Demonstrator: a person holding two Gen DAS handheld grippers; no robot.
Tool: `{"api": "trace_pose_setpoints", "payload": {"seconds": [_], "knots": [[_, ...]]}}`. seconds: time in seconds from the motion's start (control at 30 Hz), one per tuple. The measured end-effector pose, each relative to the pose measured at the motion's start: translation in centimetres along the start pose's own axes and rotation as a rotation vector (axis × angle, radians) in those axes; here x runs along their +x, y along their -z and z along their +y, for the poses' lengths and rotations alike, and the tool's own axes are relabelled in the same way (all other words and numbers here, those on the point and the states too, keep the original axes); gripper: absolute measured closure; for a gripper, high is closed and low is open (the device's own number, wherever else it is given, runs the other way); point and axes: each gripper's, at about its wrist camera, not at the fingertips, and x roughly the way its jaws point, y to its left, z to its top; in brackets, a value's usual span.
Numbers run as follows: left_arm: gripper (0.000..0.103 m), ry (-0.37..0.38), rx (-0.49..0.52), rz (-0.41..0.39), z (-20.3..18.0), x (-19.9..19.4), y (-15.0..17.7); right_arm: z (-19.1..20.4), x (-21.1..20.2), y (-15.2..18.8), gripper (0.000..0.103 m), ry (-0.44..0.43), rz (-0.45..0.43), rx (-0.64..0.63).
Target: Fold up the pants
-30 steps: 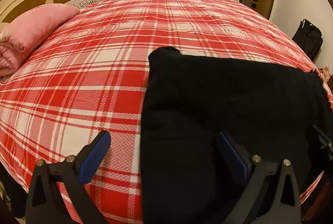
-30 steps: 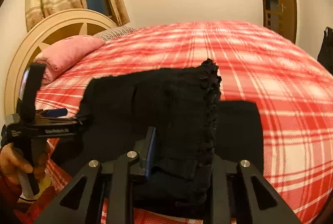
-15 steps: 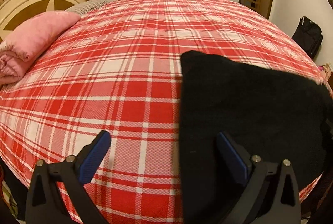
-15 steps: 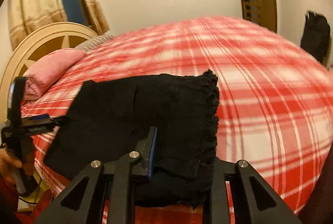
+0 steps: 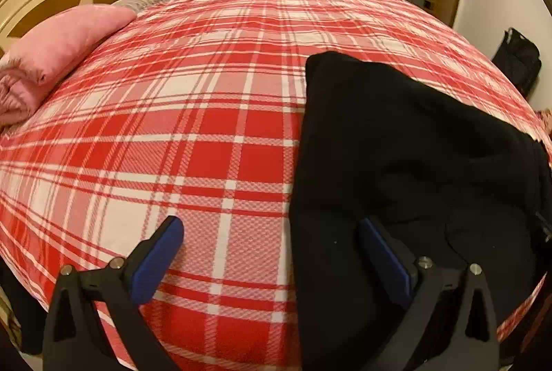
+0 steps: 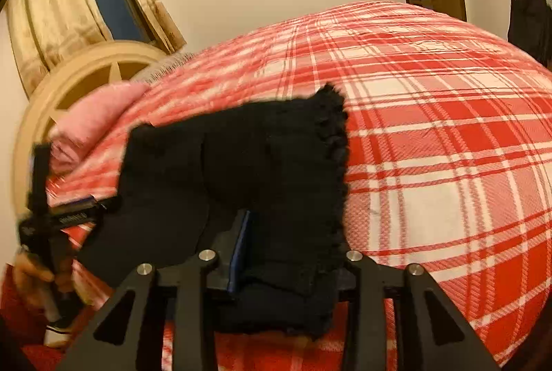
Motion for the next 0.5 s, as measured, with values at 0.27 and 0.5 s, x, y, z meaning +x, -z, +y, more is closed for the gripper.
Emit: {"api": "trace_pose_setpoints", "payload": {"seconds": [0.27, 0.5], "knots": [[0.000, 0.077, 0.040, -0.109, -1.0, -3.7, -0.4, 1.5, -2.9, -4.4, 0.079, 0.070, -0.132, -0.054], [0.000, 0.094, 0.086, -0.045, -3.7, -2.1, 1.7, 1.6, 5.0, -4.9, 0.084, 0.172, -0.011, -0.131]]}}
